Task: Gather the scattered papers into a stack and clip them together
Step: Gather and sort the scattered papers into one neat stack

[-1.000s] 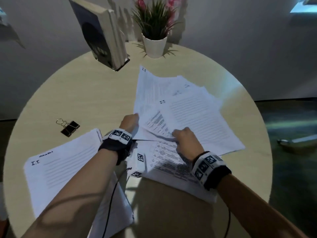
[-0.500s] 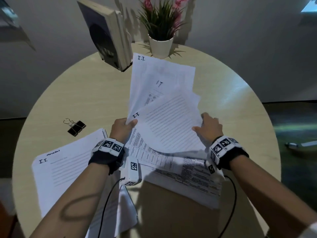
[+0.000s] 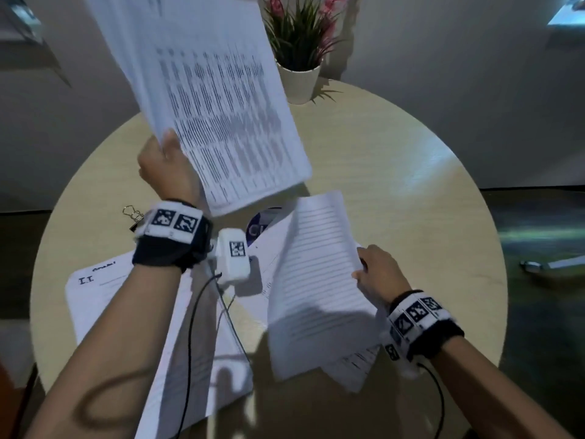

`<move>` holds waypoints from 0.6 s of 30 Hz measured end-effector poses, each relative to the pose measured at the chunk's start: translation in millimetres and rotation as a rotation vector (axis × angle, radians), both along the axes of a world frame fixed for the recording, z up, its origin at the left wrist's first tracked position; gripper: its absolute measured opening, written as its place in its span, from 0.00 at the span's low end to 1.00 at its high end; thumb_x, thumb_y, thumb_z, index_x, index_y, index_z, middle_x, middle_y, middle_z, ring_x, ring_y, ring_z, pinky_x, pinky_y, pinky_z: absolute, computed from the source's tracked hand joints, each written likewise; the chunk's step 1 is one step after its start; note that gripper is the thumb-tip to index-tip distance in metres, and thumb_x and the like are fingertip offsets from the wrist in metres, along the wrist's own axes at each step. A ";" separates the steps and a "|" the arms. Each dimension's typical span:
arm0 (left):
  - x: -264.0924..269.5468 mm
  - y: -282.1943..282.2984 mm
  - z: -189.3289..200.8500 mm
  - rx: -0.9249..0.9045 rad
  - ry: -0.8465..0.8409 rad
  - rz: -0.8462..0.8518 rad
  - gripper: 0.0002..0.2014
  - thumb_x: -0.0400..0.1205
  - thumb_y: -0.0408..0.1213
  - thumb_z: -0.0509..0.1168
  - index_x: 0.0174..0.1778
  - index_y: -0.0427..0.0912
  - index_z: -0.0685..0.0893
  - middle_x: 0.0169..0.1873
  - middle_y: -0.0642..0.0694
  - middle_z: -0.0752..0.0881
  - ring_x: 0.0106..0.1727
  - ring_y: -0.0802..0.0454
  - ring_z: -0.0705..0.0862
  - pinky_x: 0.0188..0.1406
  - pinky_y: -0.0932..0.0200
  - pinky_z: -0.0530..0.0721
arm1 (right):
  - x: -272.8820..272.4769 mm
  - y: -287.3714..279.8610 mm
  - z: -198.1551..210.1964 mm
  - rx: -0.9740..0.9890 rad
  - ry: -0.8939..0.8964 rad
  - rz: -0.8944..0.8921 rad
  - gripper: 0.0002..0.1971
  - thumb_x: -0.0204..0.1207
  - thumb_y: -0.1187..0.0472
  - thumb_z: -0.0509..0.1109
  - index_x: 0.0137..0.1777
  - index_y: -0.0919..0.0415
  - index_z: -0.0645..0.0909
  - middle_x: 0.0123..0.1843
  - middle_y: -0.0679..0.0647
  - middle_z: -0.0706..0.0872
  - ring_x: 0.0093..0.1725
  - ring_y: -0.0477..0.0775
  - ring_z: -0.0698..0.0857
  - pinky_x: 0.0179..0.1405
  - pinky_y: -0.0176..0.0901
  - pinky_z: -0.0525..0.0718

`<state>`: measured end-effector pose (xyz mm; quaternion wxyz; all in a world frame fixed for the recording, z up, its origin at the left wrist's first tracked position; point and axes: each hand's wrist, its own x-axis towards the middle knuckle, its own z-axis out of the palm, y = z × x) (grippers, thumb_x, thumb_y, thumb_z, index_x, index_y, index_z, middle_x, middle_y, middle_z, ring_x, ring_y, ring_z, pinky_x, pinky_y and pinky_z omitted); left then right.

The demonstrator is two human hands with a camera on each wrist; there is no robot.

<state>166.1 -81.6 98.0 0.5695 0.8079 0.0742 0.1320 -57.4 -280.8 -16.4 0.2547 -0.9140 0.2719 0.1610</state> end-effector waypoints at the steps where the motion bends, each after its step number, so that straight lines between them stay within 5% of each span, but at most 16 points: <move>1: 6.9 0.5 11.8 -0.122 -0.035 0.006 0.15 0.85 0.39 0.55 0.31 0.43 0.73 0.30 0.54 0.76 0.31 0.74 0.80 0.30 0.80 0.72 | -0.5 -1.8 1.1 0.055 -0.040 -0.069 0.05 0.75 0.66 0.65 0.40 0.64 0.71 0.38 0.54 0.71 0.38 0.57 0.73 0.34 0.44 0.66; 2: 15.9 2.0 18.7 -0.229 -0.055 0.012 0.13 0.82 0.46 0.57 0.37 0.43 0.78 0.40 0.51 0.83 0.43 0.78 0.84 0.46 0.78 0.81 | -0.9 -4.0 2.4 0.110 -0.081 -0.168 0.09 0.75 0.68 0.63 0.37 0.63 0.66 0.33 0.54 0.68 0.33 0.55 0.69 0.30 0.43 0.62; 3: 21.1 2.9 23.5 -0.258 -0.052 0.035 0.20 0.79 0.51 0.57 0.48 0.36 0.81 0.53 0.38 0.86 0.59 0.62 0.86 0.62 0.59 0.84 | -1.8 -5.7 5.1 0.171 -0.125 -0.270 0.13 0.76 0.70 0.61 0.34 0.62 0.61 0.30 0.54 0.65 0.30 0.54 0.65 0.29 0.43 0.59; 4: 21.3 3.3 26.9 -0.247 -0.027 0.041 0.26 0.78 0.53 0.57 0.55 0.30 0.79 0.62 0.29 0.82 0.65 0.43 0.83 0.68 0.45 0.80 | -2.7 -8.7 6.5 0.226 -0.153 -0.355 0.14 0.75 0.73 0.59 0.33 0.60 0.59 0.29 0.54 0.63 0.29 0.53 0.63 0.28 0.43 0.58; 5: 16.4 1.7 27.3 -0.208 -0.005 0.018 0.25 0.80 0.50 0.58 0.55 0.29 0.79 0.62 0.28 0.82 0.62 0.37 0.83 0.65 0.44 0.80 | -3.5 -12.3 8.6 0.268 -0.186 -0.399 0.15 0.74 0.75 0.58 0.32 0.59 0.59 0.28 0.53 0.63 0.29 0.53 0.64 0.27 0.43 0.59; 8: -15.2 -7.5 4.5 0.049 0.128 -0.159 0.16 0.84 0.40 0.57 0.53 0.30 0.83 0.48 0.37 0.85 0.47 0.48 0.80 0.42 0.60 0.73 | -4.7 -20.4 11.0 0.241 -0.173 -0.428 0.17 0.69 0.79 0.56 0.27 0.58 0.64 0.28 0.51 0.70 0.35 0.55 0.69 0.27 0.42 0.63; 13: -77.3 -3.0 -75.7 0.279 0.628 -0.325 0.20 0.84 0.41 0.57 0.60 0.27 0.81 0.58 0.30 0.86 0.59 0.34 0.83 0.60 0.46 0.81 | -1.9 -22.7 16.9 0.311 -0.136 -0.494 0.18 0.72 0.77 0.55 0.23 0.60 0.65 0.27 0.55 0.73 0.32 0.56 0.74 0.30 0.43 0.63; 16: -99.2 -1.7 -104.9 0.360 0.777 -0.348 0.22 0.81 0.44 0.61 0.58 0.27 0.82 0.57 0.32 0.86 0.53 0.35 0.85 0.48 0.49 0.86 | 9.2 -21.8 17.2 0.373 -0.112 -0.583 0.08 0.80 0.70 0.54 0.40 0.66 0.71 0.51 0.68 0.81 0.58 0.65 0.81 0.44 0.39 0.64; 18: -107.5 -5.7 -106.6 0.408 0.796 -0.360 0.22 0.81 0.44 0.62 0.60 0.27 0.80 0.63 0.31 0.80 0.59 0.36 0.80 0.47 0.54 0.81 | 14.5 -16.0 16.5 0.460 -0.117 -0.590 0.15 0.85 0.60 0.48 0.50 0.70 0.73 0.64 0.72 0.79 0.61 0.66 0.79 0.51 0.41 0.68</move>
